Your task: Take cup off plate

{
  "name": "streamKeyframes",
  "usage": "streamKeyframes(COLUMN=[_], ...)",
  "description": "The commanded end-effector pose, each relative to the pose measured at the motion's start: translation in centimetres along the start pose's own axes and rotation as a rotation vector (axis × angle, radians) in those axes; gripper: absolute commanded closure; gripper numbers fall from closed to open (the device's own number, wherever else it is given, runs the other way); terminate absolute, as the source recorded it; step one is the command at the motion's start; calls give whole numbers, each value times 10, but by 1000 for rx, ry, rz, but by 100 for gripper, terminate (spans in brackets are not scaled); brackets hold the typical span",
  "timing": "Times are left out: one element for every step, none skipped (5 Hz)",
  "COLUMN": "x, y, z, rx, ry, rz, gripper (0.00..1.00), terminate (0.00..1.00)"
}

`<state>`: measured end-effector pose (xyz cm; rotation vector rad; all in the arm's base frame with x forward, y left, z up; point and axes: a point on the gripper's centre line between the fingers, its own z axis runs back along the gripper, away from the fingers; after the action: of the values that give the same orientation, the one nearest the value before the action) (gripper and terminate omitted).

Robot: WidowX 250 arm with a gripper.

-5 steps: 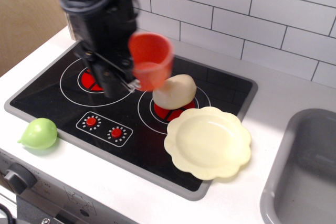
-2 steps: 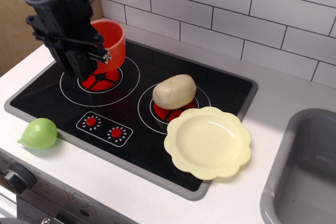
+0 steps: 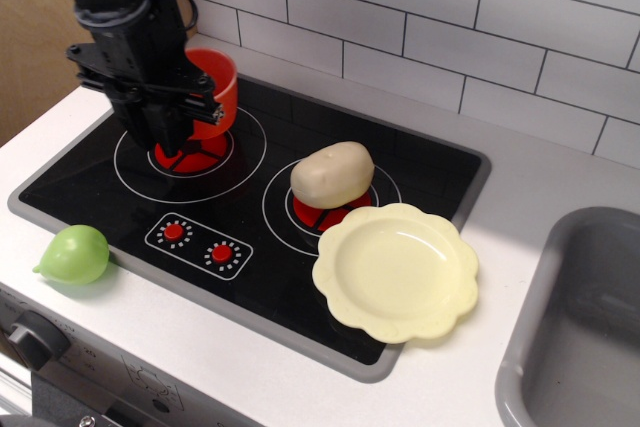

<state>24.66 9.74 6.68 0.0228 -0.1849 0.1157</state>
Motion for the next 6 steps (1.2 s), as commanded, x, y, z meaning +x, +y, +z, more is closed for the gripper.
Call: streamKeyframes(x=[-1,1,2,1,0,1], y=[0,0,1,1,-1,-2], z=[7,10,15,36,69,96], rx=[35,36,90,76,32,2], ry=[-82,-67,-98,-108,-119,-121], rz=[5,58,91,104,116,109], gripper=[100,0,0,0,0,0], terminate=[0,0,0,0,0,0])
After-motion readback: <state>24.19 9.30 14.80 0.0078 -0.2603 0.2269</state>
